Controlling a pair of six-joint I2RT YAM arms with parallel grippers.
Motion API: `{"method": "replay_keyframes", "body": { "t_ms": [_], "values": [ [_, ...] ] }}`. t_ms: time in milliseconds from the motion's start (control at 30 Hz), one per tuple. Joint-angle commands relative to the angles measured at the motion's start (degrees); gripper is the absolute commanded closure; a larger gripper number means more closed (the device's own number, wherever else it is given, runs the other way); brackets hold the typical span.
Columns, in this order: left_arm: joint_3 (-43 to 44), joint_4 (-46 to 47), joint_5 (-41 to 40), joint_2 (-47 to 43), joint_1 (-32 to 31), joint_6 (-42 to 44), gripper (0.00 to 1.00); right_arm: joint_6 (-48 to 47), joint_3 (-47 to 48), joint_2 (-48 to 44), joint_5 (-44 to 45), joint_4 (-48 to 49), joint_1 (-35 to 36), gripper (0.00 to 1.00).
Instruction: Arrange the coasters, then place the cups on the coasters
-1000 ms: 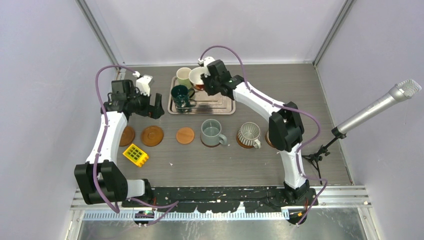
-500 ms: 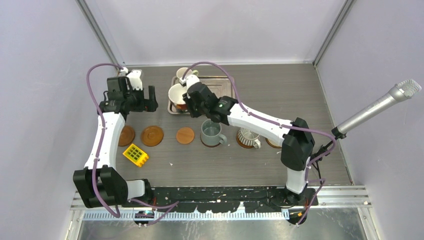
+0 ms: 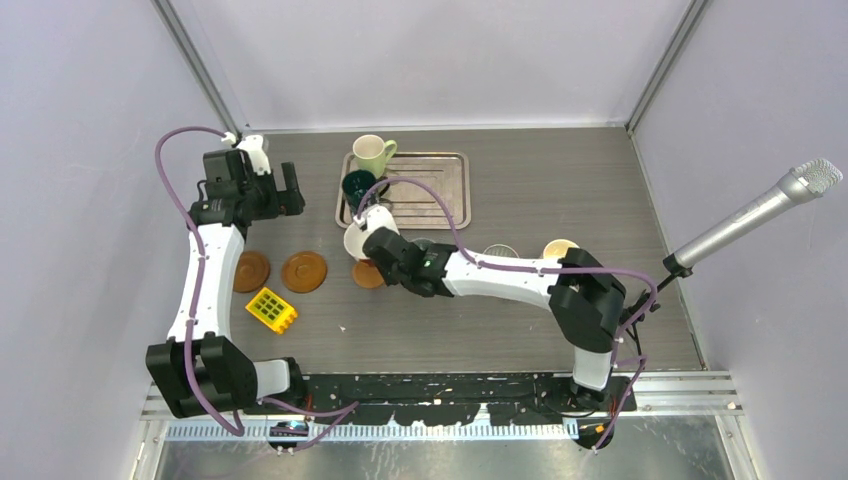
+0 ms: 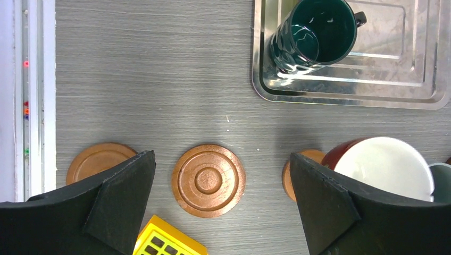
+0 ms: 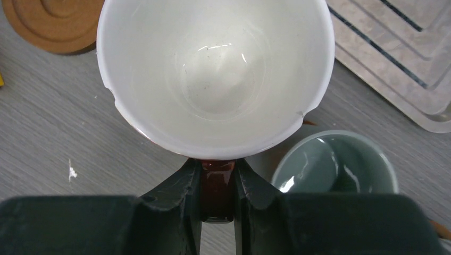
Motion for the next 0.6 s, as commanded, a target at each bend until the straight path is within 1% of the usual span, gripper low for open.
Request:
{"method": "replay_keyframes", "body": {
  "t_ms": [0, 233, 567],
  "values": [
    [1.1, 1.2, -0.8, -1.7, 0.3, -1.0, 0.00, -0.3, -0.2, -4.9, 4.8, 13.9, 1.9, 1.00],
    [0.9, 1.0, -0.7, -1.8, 0.4, -0.6, 0.00, -1.4, -4.3, -4.9, 4.7, 20.0, 2.5, 1.00],
    [0.9, 0.6, -0.7, -2.2, 0.5, 0.0, 0.00, -0.7, -7.0, -2.6, 4.0, 23.5, 2.6, 1.00]
  ]
}}
